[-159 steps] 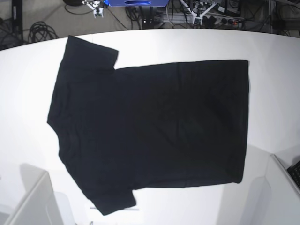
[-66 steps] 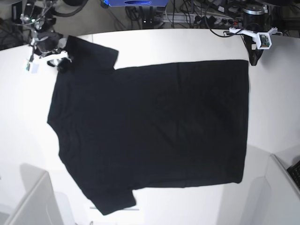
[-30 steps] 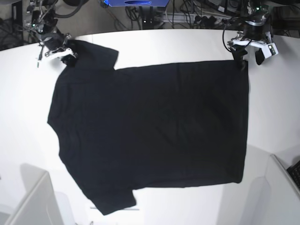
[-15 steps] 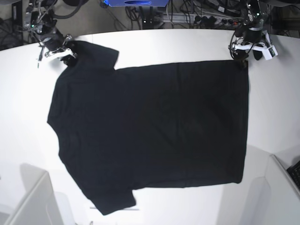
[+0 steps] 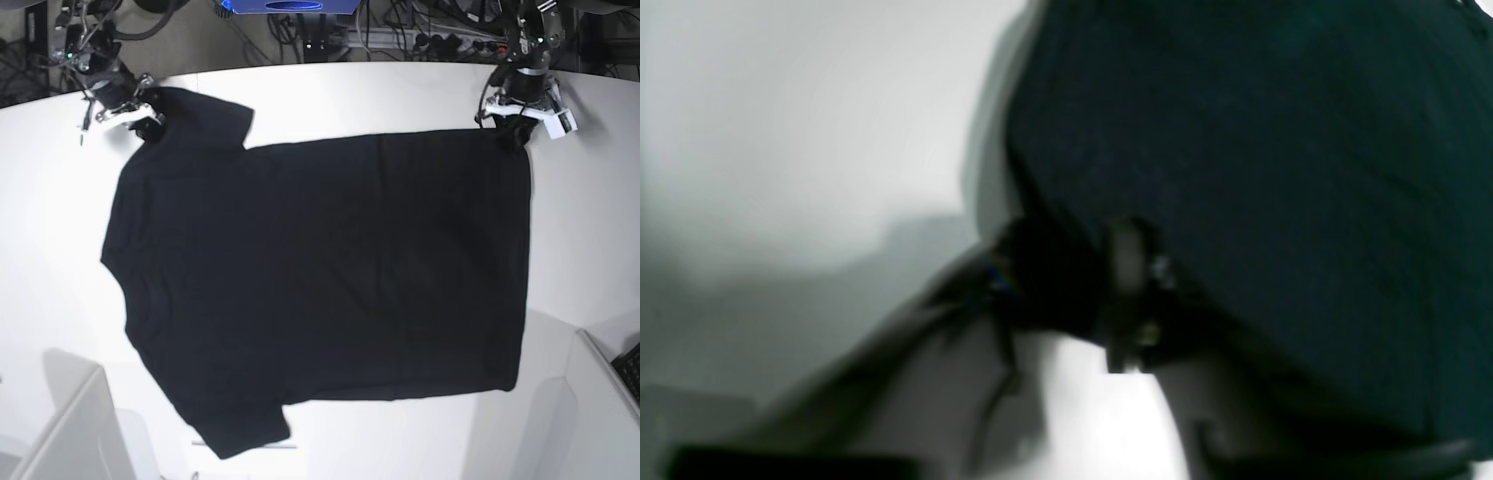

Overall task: Fold the T-shirt properly
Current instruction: 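Lift the shoulders and pull the shirt toward the robot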

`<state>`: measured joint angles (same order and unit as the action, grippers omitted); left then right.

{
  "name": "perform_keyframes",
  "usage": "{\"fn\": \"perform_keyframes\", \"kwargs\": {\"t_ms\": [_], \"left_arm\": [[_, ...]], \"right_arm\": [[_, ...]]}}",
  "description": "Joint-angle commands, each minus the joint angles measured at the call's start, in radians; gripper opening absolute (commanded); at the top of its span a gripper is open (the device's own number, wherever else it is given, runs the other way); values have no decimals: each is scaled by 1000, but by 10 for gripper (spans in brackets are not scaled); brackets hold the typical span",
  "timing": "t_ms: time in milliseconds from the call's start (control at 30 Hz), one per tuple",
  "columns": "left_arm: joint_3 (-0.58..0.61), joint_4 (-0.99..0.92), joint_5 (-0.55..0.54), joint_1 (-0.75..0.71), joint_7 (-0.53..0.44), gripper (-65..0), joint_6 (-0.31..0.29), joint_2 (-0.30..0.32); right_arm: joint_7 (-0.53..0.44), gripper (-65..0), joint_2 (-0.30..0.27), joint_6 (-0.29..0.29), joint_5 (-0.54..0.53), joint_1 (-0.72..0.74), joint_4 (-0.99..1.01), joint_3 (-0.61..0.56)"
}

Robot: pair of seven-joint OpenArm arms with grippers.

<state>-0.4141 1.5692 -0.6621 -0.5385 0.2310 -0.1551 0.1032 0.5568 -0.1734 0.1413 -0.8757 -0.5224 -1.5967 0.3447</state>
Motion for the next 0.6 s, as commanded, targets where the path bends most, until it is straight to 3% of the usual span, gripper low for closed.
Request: {"fn": "perform_keyframes", "kwargs": {"t_ms": [0, 267, 567], "left_arm": [[2, -5, -2, -5, 18, -630, 4, 5], [-4, -3, 0, -16, 18, -650, 4, 7], [-6, 93, 8, -122, 18, -650, 4, 8]], "right_arm": [[72, -650, -7, -41, 68, -20, 17, 0], [70, -650, -2, -41, 68, -31, 12, 58], [70, -650, -5, -41, 68, -78, 3, 103]]}}
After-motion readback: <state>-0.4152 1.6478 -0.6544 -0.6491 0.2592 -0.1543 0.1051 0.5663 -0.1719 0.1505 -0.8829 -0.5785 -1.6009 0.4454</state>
